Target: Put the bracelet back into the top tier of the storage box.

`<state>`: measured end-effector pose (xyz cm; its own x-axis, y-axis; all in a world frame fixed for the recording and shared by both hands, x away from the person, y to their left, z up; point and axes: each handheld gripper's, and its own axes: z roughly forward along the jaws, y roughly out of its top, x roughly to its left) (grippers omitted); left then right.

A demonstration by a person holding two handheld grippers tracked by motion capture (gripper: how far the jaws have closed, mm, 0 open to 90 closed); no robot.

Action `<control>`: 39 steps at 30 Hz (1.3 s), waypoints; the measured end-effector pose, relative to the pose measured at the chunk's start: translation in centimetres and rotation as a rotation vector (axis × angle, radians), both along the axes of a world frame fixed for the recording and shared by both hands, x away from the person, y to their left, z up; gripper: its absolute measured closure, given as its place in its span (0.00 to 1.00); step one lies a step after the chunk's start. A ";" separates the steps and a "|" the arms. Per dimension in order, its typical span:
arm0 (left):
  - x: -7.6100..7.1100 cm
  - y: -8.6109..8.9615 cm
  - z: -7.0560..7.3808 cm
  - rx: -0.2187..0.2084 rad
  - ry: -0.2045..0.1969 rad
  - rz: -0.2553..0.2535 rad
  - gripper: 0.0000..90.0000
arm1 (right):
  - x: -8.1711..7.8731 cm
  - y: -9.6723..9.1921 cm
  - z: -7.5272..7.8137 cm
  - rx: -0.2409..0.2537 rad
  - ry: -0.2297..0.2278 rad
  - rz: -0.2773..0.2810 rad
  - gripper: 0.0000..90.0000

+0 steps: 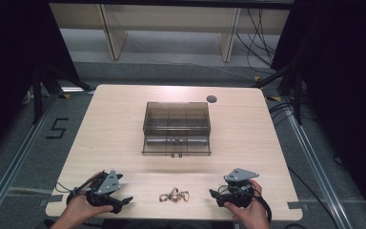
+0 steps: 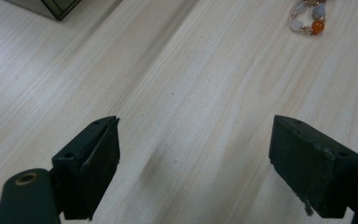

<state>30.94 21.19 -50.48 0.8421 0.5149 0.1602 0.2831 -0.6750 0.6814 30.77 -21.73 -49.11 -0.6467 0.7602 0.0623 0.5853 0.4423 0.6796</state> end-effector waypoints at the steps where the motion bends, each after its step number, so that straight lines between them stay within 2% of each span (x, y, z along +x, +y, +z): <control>1: 0.0 0.0 0.0 0.006 0.001 0.001 0.18 | 0.0 0.1 0.0 0.000 0.001 0.008 0.28; 4: 0.0 0.0 0.0 0.001 -0.002 0.001 0.18 | 0.0 0.3 0.1 -0.020 -0.015 0.033 0.28; 6: 0.0 0.0 0.0 0.002 -0.001 0.000 0.18 | -0.1 0.7 0.3 -0.028 0.007 0.040 0.28; 8: 0.1 0.0 0.0 0.011 0.004 0.003 0.18 | 0.1 1.0 0.5 -0.040 0.003 0.071 0.28; 9: 0.1 0.0 0.0 0.008 0.006 0.001 0.18 | 0.1 1.2 0.7 -0.049 0.017 0.083 0.28; 10: 0.1 0.0 0.0 0.007 0.006 0.001 0.18 | 0.1 1.6 0.7 -0.044 -0.006 0.098 0.28; 11: 0.1 0.0 0.0 0.008 0.006 0.001 0.18 | 0.1 1.9 0.8 -0.053 -0.006 0.104 0.28; 15: 0.1 0.0 0.0 0.004 0.010 0.001 0.18 | 0.1 3.5 1.5 -0.102 0.007 0.161 0.27; 16: 0.1 0.0 0.0 0.002 0.011 0.000 0.18 | 0.2 3.8 1.8 -0.120 0.026 0.184 0.27; 17: 0.1 0.0 0.0 0.002 0.013 0.001 0.18 | 0.2 4.3 1.8 -0.126 0.014 0.188 0.27; 18: 0.2 0.0 -0.1 0.001 0.013 0.000 0.18 | 0.3 4.6 2.1 -0.153 0.028 0.207 0.27; 20: 0.2 -0.1 0.0 -0.003 0.014 0.002 0.18 | 0.5 5.4 2.3 -0.180 0.030 0.209 0.27; 21: 0.2 -0.1 0.0 0.002 0.017 0.000 0.18 | 0.6 5.7 2.3 -0.201 0.016 0.215 0.26; 22: 0.2 -0.1 0.0 0.000 0.015 0.001 0.18 | 0.8 6.0 2.6 -0.216 0.030 0.244 0.26; 23: 0.2 -0.1 0.0 -0.001 0.017 0.001 0.18 | 0.8 6.4 2.7 -0.212 0.046 0.239 0.25; 24: 0.3 -0.1 -0.1 0.004 0.013 0.008 0.18 | 0.9 6.8 2.8 -0.223 0.034 0.264 0.25; 26: 0.3 -0.1 -0.1 0.004 0.015 0.012 0.18 | 1.1 7.6 2.9 -0.236 0.049 0.309 0.25; 28: 0.4 -0.1 -0.2 0.000 0.024 0.005 0.18 | 1.2 8.3 3.0 -0.250 0.054 0.330 0.25; 33: 0.3 0.0 -0.1 0.005 0.012 0.011 0.18 | 1.6 10.3 3.1 -0.286 0.068 0.382 0.25; 34: 0.3 0.0 -0.1 0.004 0.013 0.012 0.18 | 1.7 10.7 3.0 -0.292 0.067 0.407 0.25; 37: 0.3 0.0 -0.1 0.003 0.012 0.010 0.18 | 1.9 11.9 2.9 -0.313 0.081 0.436 0.25; 38: 0.3 0.0 -0.1 0.005 0.012 0.009 0.18 | 1.8 12.2 2.8 -0.317 0.095 0.428 0.26; 39: 0.3 0.0 0.0 0.006 0.011 0.007 0.18 | 2.0 12.5 2.7 -0.324 0.098 0.449 0.27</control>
<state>31.20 21.19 -50.53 0.8403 0.5198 0.1538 0.2956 -0.6772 0.6738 32.73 -9.23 -46.38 -0.9141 0.4021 -0.0523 0.3452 0.8395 0.4195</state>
